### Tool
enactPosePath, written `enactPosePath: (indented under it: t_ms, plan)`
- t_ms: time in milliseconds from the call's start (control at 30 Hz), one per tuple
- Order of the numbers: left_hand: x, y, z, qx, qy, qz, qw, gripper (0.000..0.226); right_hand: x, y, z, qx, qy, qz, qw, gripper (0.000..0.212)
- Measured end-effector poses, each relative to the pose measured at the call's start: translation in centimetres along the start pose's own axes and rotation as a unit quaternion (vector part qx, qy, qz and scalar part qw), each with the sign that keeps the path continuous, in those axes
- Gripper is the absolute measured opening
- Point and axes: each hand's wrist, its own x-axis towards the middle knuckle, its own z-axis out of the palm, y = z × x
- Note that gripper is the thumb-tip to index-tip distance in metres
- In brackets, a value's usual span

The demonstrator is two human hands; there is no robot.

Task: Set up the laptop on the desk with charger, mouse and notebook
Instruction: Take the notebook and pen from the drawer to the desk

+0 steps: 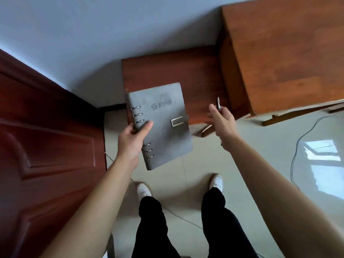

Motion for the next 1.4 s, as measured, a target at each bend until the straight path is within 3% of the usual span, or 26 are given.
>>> enactPosePath:
  t_ms: [67,233,367,567,700,867,1033,1233,1400]
  plan:
    - [-1.3,2.0,-0.4,0.019,-0.047,0.002,0.999,0.012,-1.9,-1.6,-0.5,0.051,-0.046,0.035,0.997,0.014]
    - [-5.2,8.1,1.1,0.049,-0.155,-0.012,0.987,0.031,-8.0,-7.2,-3.6,0.065,-0.114,0.051,0.990,0.034]
    - [-7.8,12.7,5.7,0.067,-0.228,-0.004,0.971,0.021,-12.7,-9.4,-8.8,0.109,-0.083,0.065,0.988,0.038]
    - [-14.2,17.9,16.3,0.168,-0.414,-0.045,0.894,0.044,-18.3,-8.9,-19.9,0.219,0.009,0.056,0.974,0.040]
    - [-19.5,17.6,25.8,0.233,-0.464,-0.057,0.853,0.044,-20.7,-6.4,-30.0,0.279,0.054,0.027,0.958,0.038]
    - [-25.7,14.8,38.4,0.247,-0.506,-0.074,0.823,0.067,-22.5,-3.3,-42.8,0.328,0.105,0.006,0.939,0.036]
    - [-33.6,10.7,52.1,0.278,-0.567,-0.075,0.772,0.067,-24.7,0.4,-57.3,0.355,0.170,-0.005,0.919,0.038]
    - [-38.1,8.5,65.4,0.318,-0.608,-0.083,0.723,0.070,-23.9,1.8,-69.8,0.363,0.221,0.006,0.905,0.035]
    - [-38.4,7.3,74.8,0.318,-0.619,-0.096,0.712,0.069,-20.3,2.0,-76.2,0.380,0.249,0.011,0.891,0.034]
